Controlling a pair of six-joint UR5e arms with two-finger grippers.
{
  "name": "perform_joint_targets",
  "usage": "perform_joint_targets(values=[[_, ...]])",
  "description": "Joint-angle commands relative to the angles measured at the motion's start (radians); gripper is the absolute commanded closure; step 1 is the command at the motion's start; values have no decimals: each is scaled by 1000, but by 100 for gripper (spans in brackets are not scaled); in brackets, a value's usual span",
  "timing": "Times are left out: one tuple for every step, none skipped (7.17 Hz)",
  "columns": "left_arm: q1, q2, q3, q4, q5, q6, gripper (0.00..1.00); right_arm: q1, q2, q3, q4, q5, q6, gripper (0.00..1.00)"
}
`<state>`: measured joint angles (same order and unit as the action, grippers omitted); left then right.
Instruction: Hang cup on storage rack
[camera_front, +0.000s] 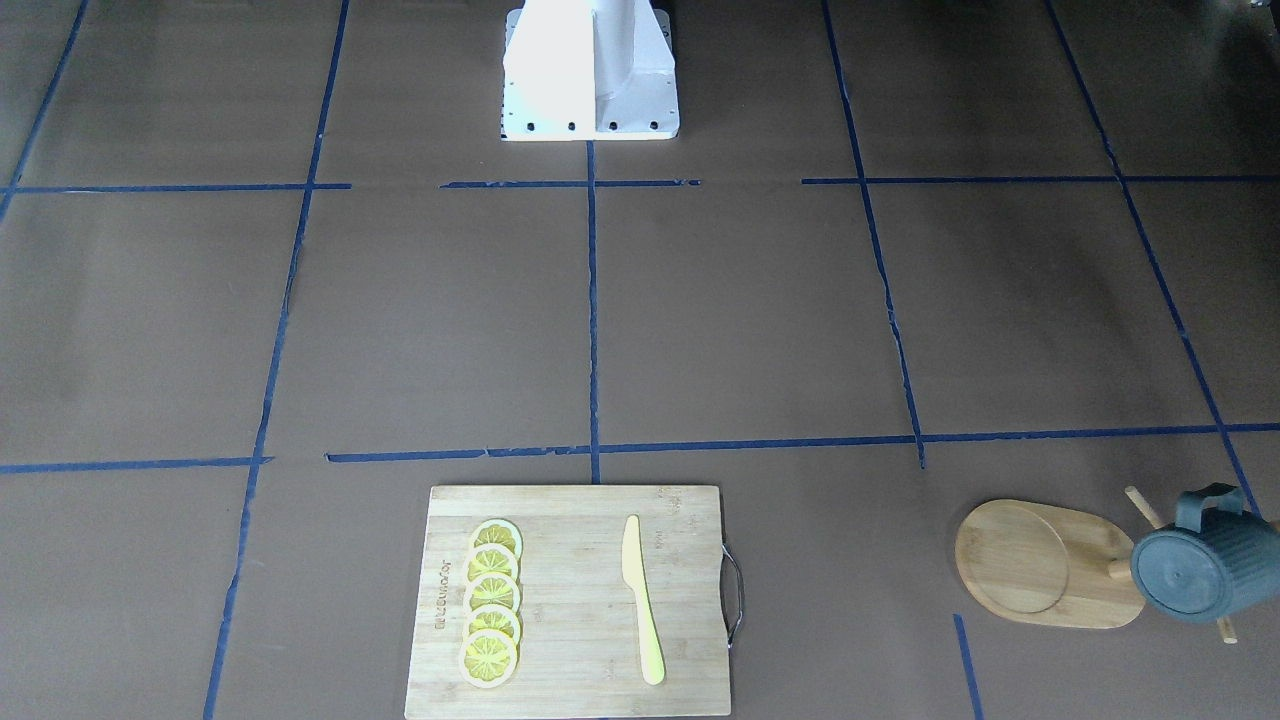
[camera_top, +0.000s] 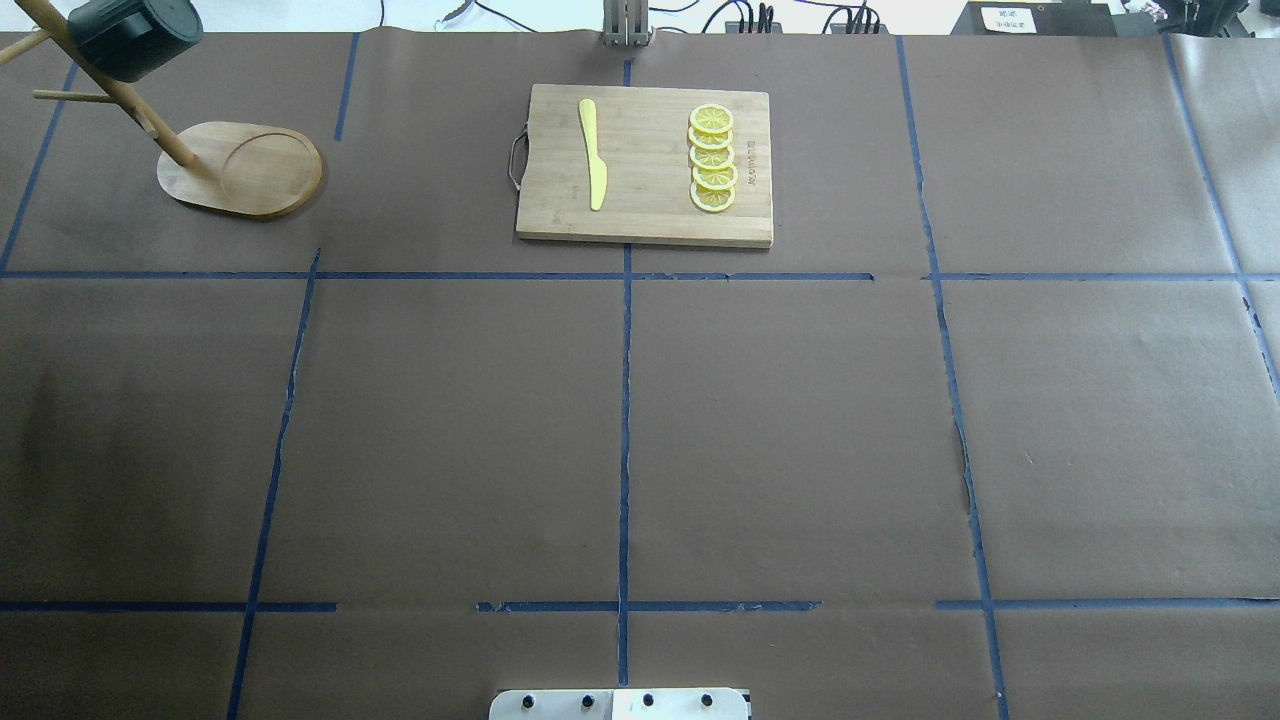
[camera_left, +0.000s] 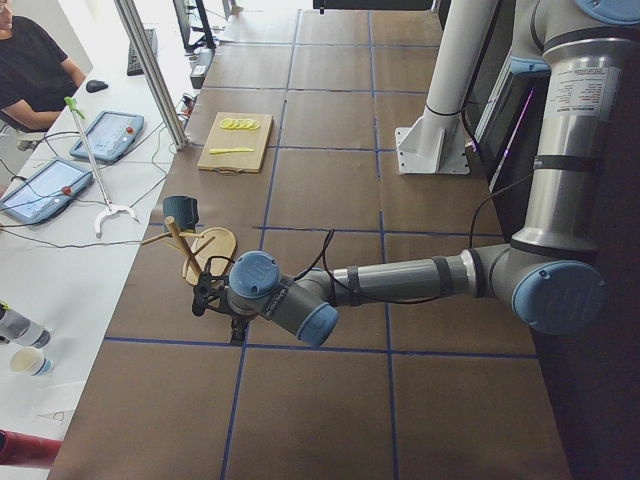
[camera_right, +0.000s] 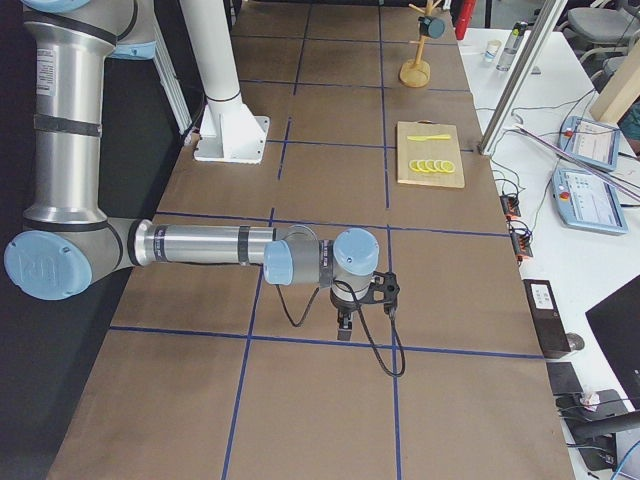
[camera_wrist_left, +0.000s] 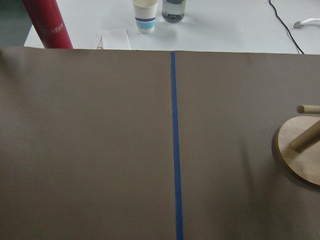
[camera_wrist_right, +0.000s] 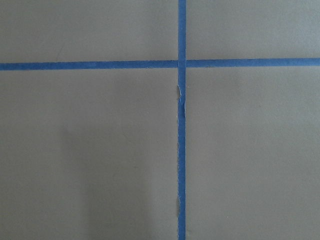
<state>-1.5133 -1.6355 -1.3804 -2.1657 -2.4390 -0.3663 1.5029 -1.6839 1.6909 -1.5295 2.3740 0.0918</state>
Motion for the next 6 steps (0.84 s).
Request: perform_joint_targets(values=[[16, -3, -93, 336, 5, 248, 1, 2, -3, -6, -1, 4, -21, 0], [13, -1, -135, 457, 36, 336, 0, 2, -8, -5, -1, 7, -36, 0], [-20, -3, -141, 508, 76, 488, 0, 2, -8, 4, -1, 8, -41, 0], [-74, -1, -146, 573, 78, 521, 0, 4, -5, 9, -1, 5, -43, 0], [-83, 2, -146, 628, 78, 524, 0, 4, -2, 9, -3, 2, -43, 0], [-84, 3, -147, 691, 80, 515, 0, 7, -7, 3, -7, -4, -43, 0]])
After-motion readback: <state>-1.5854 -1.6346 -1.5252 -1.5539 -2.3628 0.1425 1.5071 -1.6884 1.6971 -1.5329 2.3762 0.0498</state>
